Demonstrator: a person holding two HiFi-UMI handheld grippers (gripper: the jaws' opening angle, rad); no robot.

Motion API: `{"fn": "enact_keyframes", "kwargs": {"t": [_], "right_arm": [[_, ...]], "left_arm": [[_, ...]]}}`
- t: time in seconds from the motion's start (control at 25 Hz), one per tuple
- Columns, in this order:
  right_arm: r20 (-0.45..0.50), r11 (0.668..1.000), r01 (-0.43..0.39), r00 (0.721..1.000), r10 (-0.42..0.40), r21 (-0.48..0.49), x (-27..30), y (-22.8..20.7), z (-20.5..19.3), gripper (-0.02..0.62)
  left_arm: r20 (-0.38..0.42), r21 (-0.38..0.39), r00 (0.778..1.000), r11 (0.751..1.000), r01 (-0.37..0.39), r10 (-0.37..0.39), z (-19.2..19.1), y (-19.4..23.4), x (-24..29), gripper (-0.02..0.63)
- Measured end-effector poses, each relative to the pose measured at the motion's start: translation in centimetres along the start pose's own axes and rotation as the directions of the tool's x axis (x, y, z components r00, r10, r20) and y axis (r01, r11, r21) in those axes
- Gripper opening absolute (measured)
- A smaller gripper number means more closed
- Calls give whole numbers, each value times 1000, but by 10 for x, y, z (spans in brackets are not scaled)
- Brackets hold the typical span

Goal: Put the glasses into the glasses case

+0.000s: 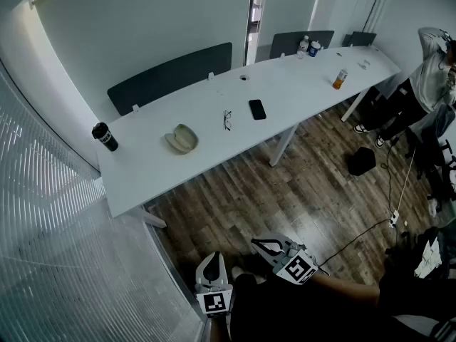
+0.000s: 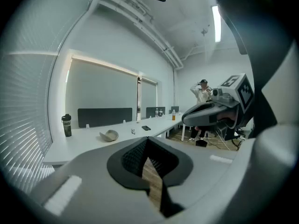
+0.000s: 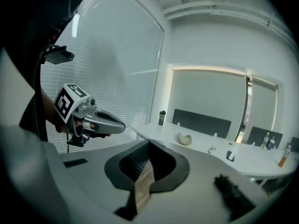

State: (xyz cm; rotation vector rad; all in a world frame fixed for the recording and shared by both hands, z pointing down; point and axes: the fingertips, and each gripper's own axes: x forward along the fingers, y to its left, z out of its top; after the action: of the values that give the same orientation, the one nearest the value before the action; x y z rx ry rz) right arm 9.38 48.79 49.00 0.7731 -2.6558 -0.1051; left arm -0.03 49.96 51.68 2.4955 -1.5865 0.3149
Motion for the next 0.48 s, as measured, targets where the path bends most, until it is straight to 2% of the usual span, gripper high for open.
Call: {"fn": "enact_keyframes", "kwargs": {"t": [0.16, 0.28, 0.48], "right_arm": [[-31, 996, 27, 999, -25, 80, 5, -25, -13, 8], [-26, 994, 26, 999, -24, 107, 25, -47, -25, 8], [58, 991, 31, 998, -39, 128, 50, -100, -15, 8]], "left_arm": [[-32, 3, 999, 1000, -2, 2, -1, 5, 11, 8], [-25, 27, 1000, 1000, -7, 7, 0, 14, 36, 8], [-22, 17, 999, 999, -38, 38, 14, 24, 71, 8]]}}
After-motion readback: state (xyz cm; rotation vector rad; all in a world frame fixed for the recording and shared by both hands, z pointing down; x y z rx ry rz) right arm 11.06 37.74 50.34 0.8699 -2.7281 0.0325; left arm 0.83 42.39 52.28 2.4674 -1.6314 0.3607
